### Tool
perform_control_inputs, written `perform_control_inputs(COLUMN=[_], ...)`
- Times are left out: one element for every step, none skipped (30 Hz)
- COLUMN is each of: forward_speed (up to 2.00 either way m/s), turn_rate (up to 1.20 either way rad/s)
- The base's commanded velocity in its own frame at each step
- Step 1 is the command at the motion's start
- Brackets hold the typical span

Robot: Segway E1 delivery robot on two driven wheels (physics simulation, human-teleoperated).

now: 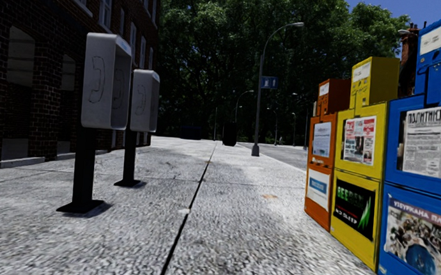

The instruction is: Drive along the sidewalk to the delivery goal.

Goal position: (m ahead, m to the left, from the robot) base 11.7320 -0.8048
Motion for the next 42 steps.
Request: perform_control_inputs(forward_speed=[2.0,2.0,2.0,2.0,2.0,2.0,2.0,2.0,2.0,2.0,2.0,2.0,2.0,2.0,2.0,2.0,2.0,2.0,2.0,2.0,2.0,2.0,2.0,2.0,2.0,2.0,2.0,2.0,2.0,2.0,2.0,2.0,2.0,2.0,2.0,2.0,2.0,2.0,2.0,2.0,2.0,2.0], turn_rate=[-0.28,-0.28,-0.13,0.0,0.0,0.0,0.0,0.0,0.0,0.0,0.0,0.0,0.0,0.0,0.0,0.0,0.0,0.0,0.0,0.0,0.0,0.0,0.0,0.0,0.0,0.0,0.0,0.0,0.0,0.0,0.0,0.0,0.0,0.0,0.0,0.0,0.0,0.0,0.0,0.0,0.0,-0.07])
